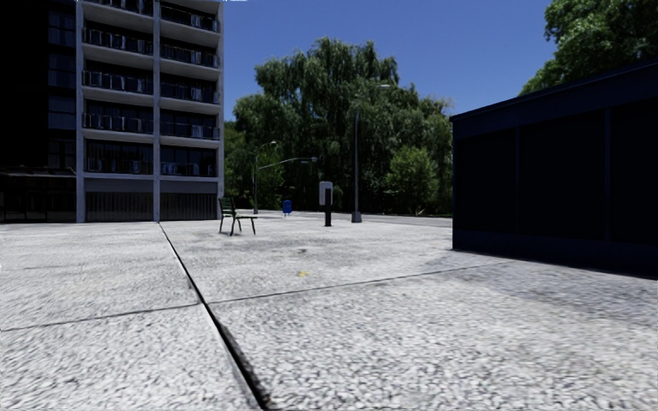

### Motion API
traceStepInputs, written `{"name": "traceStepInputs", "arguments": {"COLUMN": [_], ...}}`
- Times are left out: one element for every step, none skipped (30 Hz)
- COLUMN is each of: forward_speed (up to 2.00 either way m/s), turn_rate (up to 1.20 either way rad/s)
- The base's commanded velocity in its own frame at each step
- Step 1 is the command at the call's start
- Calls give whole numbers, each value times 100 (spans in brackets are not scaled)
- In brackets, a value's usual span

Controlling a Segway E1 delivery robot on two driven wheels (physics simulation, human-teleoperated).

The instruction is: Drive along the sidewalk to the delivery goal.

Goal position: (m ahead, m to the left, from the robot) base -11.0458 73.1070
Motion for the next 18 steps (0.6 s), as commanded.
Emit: {"name": "traceStepInputs", "arguments": {"forward_speed": [183, 186, 187, 187, 188, 188, 188, 188, 188, 188, 188, 188, 188, 188, 188, 188, 188, 188], "turn_rate": [37, 37, 37, 37, 37, 37, 37, 37, 37, 37, 37, 37, 37, 37, 37, 37, 37, 37]}}
